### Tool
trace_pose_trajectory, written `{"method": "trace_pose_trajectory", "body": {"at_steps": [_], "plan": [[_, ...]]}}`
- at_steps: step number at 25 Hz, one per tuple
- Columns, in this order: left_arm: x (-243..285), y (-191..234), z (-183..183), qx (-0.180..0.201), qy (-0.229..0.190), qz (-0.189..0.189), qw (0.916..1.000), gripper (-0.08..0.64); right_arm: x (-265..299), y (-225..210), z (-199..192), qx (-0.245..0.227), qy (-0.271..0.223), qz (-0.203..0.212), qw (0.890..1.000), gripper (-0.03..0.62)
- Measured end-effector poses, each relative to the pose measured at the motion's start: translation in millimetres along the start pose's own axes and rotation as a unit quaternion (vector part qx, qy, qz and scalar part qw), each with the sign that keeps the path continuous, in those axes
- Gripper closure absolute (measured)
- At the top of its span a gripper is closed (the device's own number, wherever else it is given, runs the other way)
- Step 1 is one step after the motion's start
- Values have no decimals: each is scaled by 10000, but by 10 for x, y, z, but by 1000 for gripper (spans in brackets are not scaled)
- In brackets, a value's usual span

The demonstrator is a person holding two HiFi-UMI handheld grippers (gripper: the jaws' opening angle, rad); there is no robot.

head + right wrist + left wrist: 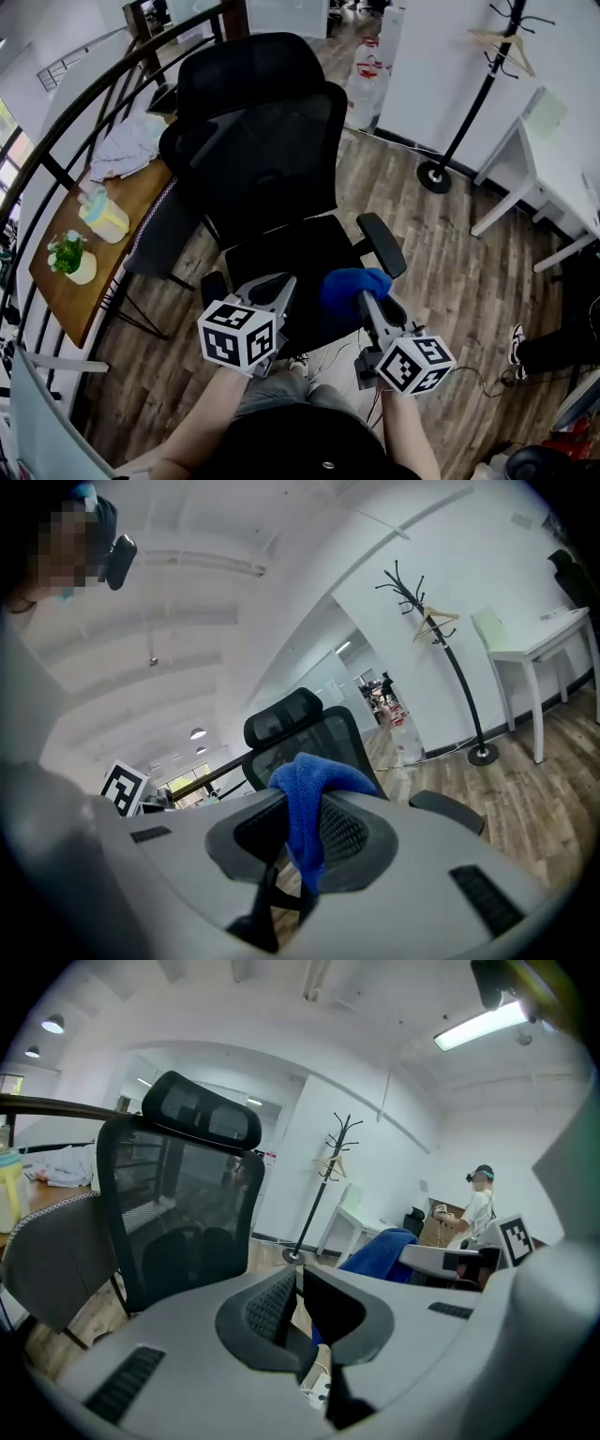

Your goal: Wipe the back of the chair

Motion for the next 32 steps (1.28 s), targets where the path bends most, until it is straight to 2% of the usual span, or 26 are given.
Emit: {"method": "trace_pose_trajectory", "body": {"at_steps": [6,14,22,32], "plan": [[158,556,296,-227,-239,325,9989,525,707,186,237,-292,448,437,9976,509],[309,1175,477,-331,-348,581,9972,525,1466,400,370,-457,675,737,9939,509],[286,1540,566,-436,-437,681,9958,526,1987,844,411,-626,732,1166,9885,509],[280,1766,940,-260,-763,827,9933,526,2235,1058,479,-942,1032,1390,9804,509]]}}
Point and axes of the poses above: the fingertips, and each gripper's own axes: x forward along the fingers, y to its left, z out of its top, the point moved 1 cm from there along -x, backward along the fingers, and after that the axes turned 13 degrees about x, right-handed, at the moved point
